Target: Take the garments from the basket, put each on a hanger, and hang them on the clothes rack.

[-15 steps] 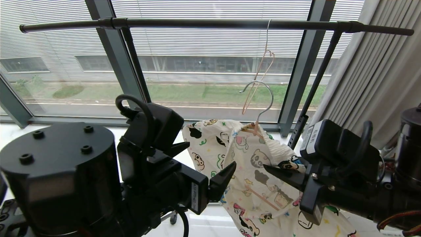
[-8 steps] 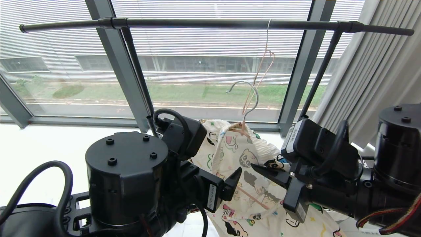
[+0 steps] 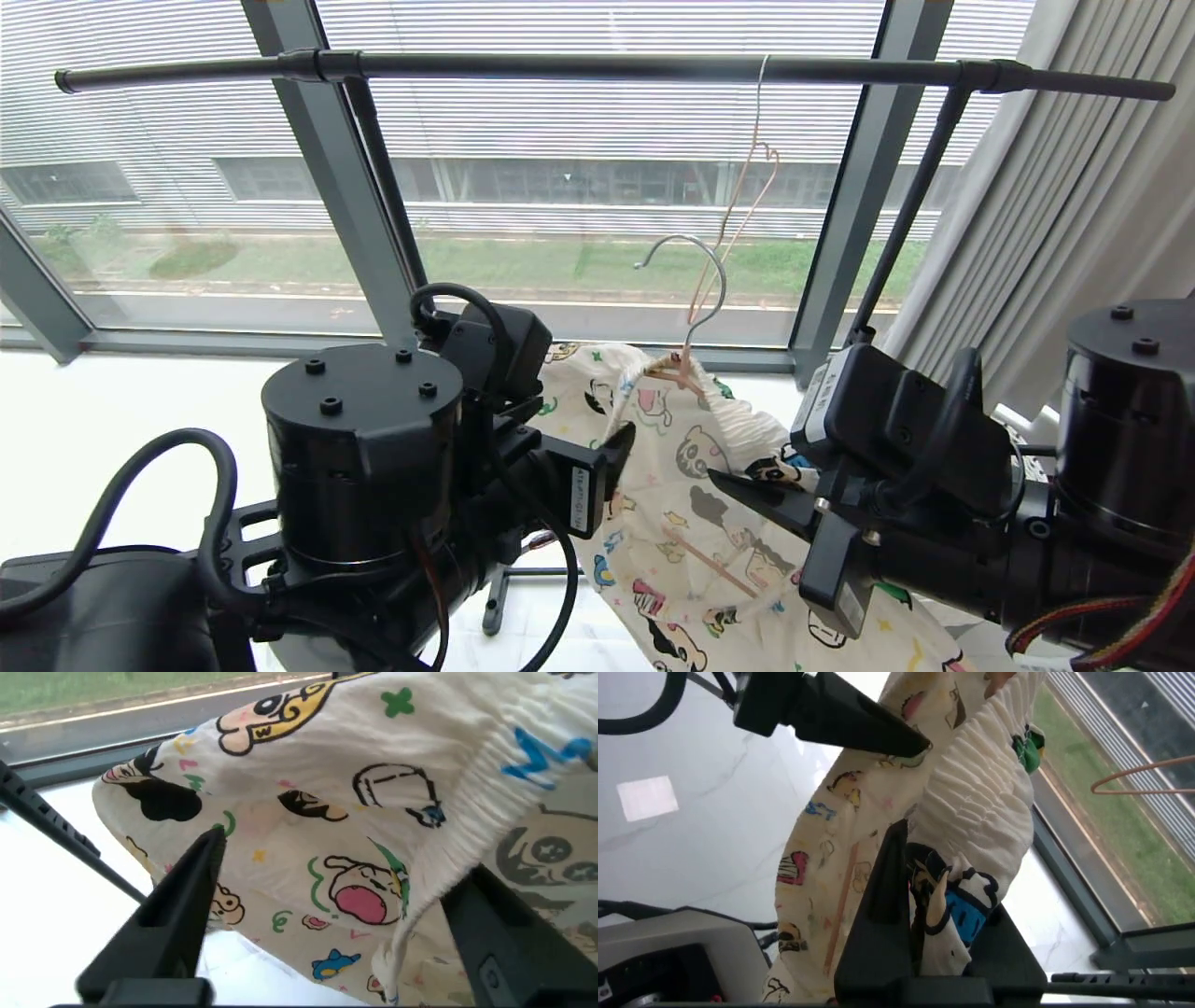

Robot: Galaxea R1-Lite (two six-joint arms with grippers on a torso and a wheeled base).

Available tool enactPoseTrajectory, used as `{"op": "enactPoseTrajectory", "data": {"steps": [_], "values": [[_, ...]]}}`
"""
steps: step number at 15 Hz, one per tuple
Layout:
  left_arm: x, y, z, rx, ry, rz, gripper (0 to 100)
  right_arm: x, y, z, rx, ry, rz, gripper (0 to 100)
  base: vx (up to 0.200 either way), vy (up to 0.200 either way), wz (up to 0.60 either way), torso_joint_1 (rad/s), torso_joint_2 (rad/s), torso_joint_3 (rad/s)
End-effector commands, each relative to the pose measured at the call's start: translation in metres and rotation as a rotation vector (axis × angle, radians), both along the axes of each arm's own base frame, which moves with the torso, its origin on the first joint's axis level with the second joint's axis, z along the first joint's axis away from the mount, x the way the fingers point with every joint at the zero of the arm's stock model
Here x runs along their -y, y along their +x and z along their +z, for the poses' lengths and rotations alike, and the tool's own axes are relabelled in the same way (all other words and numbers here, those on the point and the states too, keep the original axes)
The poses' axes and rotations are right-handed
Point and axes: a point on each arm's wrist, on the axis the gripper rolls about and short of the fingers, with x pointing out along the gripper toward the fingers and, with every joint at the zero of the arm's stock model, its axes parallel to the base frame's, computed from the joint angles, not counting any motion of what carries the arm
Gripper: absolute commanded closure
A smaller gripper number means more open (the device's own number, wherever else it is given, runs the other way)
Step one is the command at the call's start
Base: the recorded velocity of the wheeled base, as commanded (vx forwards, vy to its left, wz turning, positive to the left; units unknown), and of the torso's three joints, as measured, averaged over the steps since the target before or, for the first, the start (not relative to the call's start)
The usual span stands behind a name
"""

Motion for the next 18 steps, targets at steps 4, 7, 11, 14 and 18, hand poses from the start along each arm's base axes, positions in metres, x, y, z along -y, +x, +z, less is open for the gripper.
{"op": "enactPoseTrajectory", "data": {"steps": [4, 7, 11, 14, 18], "values": [[-0.005, -0.002, -0.013, -0.003, 0.078, 0.063, 100, 0.001, 0.001, -0.001, 0.004, -0.009, -0.034, 100, 0.0, 0.0, 0.0, 0.0, 0.0, 0.0], [-0.021, -0.015, -0.002, 0.092, 0.204, 0.016, 100, 0.002, 0.002, -0.004, -0.003, -0.026, -0.047, 100, 0.0, 0.0, 0.0, 0.0, 0.0, 0.0], [-0.027, -0.021, 0.021, 0.168, 0.163, 0.007, 100, 0.0, 0.003, -0.015, -0.028, -0.073, -0.044, 100, 0.0, 0.0, 0.0, 0.0, 0.0, 0.0], [-0.027, -0.022, 0.042, 0.229, 0.127, -0.029, 100, -0.002, -0.001, -0.019, -0.033, -0.086, -0.028, 100, 0.0, 0.0, 0.0, 0.0, 0.0, 0.0], [-0.047, 0.01, 0.047, 0.328, 0.328, -0.059, 100, -0.009, -0.017, -0.018, -0.029, -0.086, 0.041, 100, 0.0, 0.0, 0.0, 0.0, 0.0, 0.0]]}}
